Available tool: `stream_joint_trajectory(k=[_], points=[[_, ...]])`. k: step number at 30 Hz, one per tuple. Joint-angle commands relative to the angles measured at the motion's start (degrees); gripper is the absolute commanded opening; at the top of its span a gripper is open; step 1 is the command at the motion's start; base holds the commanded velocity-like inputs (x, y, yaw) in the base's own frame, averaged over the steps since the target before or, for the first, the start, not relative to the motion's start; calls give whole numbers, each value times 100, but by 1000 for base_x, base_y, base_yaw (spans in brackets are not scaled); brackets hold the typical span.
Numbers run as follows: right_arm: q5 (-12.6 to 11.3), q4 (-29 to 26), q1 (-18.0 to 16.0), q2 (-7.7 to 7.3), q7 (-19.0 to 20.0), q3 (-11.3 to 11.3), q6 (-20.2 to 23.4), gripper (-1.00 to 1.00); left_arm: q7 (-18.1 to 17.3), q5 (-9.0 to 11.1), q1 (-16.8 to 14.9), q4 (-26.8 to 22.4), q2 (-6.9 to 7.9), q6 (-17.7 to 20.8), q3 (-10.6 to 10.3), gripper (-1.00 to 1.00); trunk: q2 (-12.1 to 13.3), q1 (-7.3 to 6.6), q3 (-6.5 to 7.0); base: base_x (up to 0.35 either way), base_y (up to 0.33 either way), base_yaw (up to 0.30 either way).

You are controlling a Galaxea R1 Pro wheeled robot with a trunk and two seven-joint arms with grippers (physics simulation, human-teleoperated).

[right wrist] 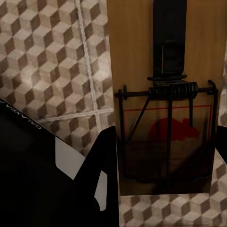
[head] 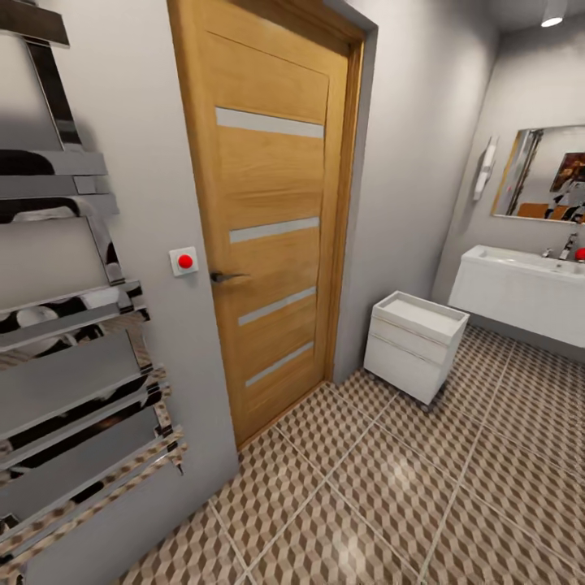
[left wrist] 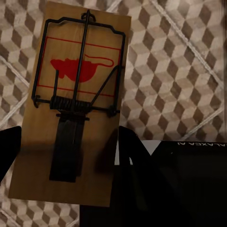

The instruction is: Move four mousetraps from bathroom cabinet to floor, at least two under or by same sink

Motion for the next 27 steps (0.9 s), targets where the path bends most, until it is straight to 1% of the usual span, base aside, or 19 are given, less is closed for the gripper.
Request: stream_joint_trajectory(k=[1,27], points=[[29,-2,-3,0,40,-49,-8,-100,41,-16,-6,-24,5,15,-21,-100,-5,1,-7,0,0,-286],[29,-2,-3,-8,40,-48,-8,-100,41,-16,-8,-24,3,15,-21,-100,-5,1,-7,0,0,-286]])
